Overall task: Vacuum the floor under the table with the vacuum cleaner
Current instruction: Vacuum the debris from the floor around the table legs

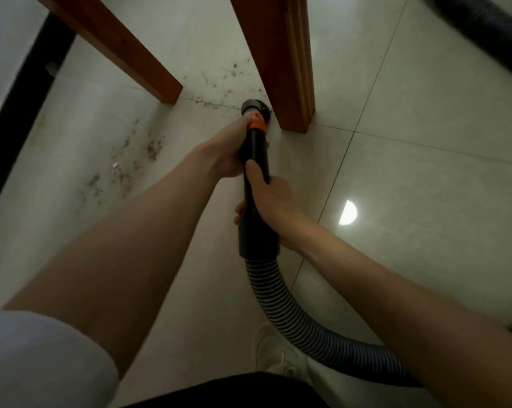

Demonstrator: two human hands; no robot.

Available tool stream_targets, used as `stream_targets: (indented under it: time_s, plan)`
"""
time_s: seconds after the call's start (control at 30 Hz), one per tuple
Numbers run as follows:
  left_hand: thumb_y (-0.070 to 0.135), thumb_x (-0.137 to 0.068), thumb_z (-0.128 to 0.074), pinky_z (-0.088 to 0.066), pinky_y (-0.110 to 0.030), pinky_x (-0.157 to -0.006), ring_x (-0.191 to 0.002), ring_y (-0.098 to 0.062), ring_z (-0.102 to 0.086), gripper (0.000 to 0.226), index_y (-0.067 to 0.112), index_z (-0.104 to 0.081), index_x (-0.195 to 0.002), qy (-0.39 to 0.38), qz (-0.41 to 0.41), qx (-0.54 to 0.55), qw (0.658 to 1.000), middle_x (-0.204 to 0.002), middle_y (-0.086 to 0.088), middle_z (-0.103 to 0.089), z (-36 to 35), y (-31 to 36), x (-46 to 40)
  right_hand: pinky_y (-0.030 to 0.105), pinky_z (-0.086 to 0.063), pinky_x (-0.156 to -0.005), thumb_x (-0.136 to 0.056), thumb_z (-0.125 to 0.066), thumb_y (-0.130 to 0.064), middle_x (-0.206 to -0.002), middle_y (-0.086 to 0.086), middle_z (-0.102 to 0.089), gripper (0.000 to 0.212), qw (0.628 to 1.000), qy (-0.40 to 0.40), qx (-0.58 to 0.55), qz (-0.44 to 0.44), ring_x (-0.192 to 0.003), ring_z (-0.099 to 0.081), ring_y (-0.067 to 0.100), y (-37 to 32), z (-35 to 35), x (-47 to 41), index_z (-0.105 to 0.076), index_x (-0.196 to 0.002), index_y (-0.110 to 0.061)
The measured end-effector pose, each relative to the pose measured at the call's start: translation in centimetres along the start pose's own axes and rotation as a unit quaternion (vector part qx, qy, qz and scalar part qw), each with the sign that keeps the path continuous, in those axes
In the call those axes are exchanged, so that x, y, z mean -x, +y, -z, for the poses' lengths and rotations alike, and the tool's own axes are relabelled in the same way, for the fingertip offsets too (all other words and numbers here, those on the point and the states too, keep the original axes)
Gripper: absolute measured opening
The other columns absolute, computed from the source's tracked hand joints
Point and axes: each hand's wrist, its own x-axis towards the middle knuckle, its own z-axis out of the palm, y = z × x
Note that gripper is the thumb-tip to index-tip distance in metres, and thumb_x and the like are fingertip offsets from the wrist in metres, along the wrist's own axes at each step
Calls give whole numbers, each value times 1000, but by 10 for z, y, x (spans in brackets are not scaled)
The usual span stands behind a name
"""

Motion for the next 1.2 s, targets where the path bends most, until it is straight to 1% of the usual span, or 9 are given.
stream_targets:
  time_s: [0.07,0.27,0.47,0.7,0.83,1.03,1.07,1.13,1.2]
  plan:
    - [47,-97,-39,-47,-27,-60,-65,-17,-52,45,4,-46,-111,18,-11,-9,1000,-79,-9,-53,-1,-4,-2,45,-58,-75,-99,-37,-49,-67,7,-64,39,1000,13,7,8,-66,-66,28,4,-8,0,-52,-93,-13]
    - [52,-98,-28,-49,-29,-62,-70,-19,-55,50,7,-42,-112,23,-9,-13,1000,-86,-11,-55,4,-4,-1,46,-58,-74,-99,-37,-49,-64,5,-63,43,999,27,-6,21,-64,-64,27,4,-20,2,-54,-83,-13]
    - [52,-97,-38,-47,-27,-59,-68,-18,-54,52,8,-46,-122,-25,-16,-29,999,-86,-9,-54,4,2,4,43,-58,-71,-99,-35,-51,-71,8,-64,51,998,54,-27,25,-63,-64,25,-1,-21,-1,-54,-106,-4]
    - [47,-100,-31,-45,-29,-63,-75,-19,-53,43,13,-41,-125,-44,-16,-41,998,-91,-10,-52,12,2,12,45,-56,-83,-100,-33,-50,-74,7,-61,50,999,34,-18,-18,-71,-62,25,-7,-21,-7,-48,-116,-6]
    - [47,-99,-31,-46,-29,-67,-84,-19,-55,49,13,-36,-135,-55,-21,-42,997,-98,-10,-54,14,1,16,43,-56,-74,-100,-31,-50,-71,9,-62,52,999,50,15,8,-65,-62,26,-9,-20,-5,-54,-102,-3]
    - [47,-99,-35,-47,-28,-68,-85,-19,-54,55,8,-35,-137,-49,-22,-16,998,-98,-10,-54,12,2,13,47,-56,-75,-101,-34,-46,-70,12,-61,41,1000,11,-22,-11,-60,-61,27,-21,-11,-5,-50,-86,-10]
    - [46,-99,-35,-47,-28,-69,-84,-20,-54,54,7,-37,-136,-46,-19,-7,999,-97,-10,-54,13,2,11,46,-56,-74,-101,-35,-45,-69,12,-61,42,1000,7,-19,-17,-59,-61,27,-23,-9,-6,-51,-88,-9]
    - [45,-99,-35,-46,-31,-74,-83,-20,-54,52,6,-38,-134,-35,-14,16,999,-96,-11,-54,14,4,7,43,-56,-72,-101,-34,-45,-72,12,-63,44,1000,-4,5,-27,-61,-62,27,-28,-9,-10,-52,-102,-4]
    - [45,-99,-34,-46,-32,-77,-81,-20,-54,54,4,-40,-132,-28,-11,33,999,-94,-11,-54,16,7,4,44,-57,-80,-101,-32,-46,-85,17,-66,50,998,-17,43,-36,-74,-66,33,-35,-9,-17,-49,-118,-1]
